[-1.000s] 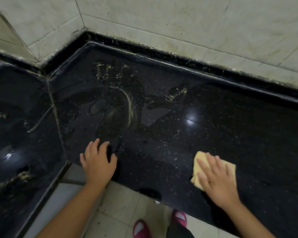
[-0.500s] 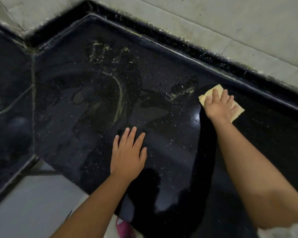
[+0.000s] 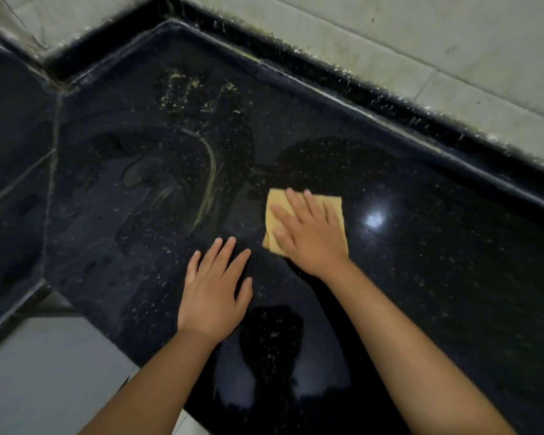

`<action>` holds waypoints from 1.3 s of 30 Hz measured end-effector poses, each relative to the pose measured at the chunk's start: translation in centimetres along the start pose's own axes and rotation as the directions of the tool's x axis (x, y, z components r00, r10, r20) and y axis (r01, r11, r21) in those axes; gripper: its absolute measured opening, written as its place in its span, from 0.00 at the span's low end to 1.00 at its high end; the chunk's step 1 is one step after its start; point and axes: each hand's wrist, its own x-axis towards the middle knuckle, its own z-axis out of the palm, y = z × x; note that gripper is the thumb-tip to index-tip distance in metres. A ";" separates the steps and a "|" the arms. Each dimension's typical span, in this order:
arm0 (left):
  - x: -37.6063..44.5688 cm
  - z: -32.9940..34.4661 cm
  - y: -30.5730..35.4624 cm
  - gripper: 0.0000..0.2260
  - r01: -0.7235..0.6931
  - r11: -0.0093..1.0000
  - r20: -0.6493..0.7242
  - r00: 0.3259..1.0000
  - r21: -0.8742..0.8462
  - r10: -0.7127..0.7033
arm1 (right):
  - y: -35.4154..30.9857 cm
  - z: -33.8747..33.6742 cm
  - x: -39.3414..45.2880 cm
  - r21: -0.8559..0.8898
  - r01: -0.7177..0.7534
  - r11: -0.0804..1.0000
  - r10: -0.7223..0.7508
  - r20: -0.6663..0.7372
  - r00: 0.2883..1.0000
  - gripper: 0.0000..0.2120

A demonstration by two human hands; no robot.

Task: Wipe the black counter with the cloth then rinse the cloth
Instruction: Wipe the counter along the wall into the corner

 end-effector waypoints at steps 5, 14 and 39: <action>-0.1 0.0 0.3 0.22 0.003 1.000 -0.013 1.000 0.021 -0.003 | 6.2 -0.9 -5.4 0.028 -0.167 0.986 0.166 0.037 0.985 0.39; 0.1 0.4 0.1 0.21 0.001 0.999 -0.054 0.999 0.032 0.001 | 5.8 -4.3 8.1 0.150 -0.347 0.926 0.361 -0.082 0.929 0.23; 0.0 0.7 0.1 0.22 -0.007 0.999 -0.060 0.998 -0.052 0.004 | 18.4 -4.4 -3.0 0.148 -0.578 0.803 0.593 -0.099 0.799 0.23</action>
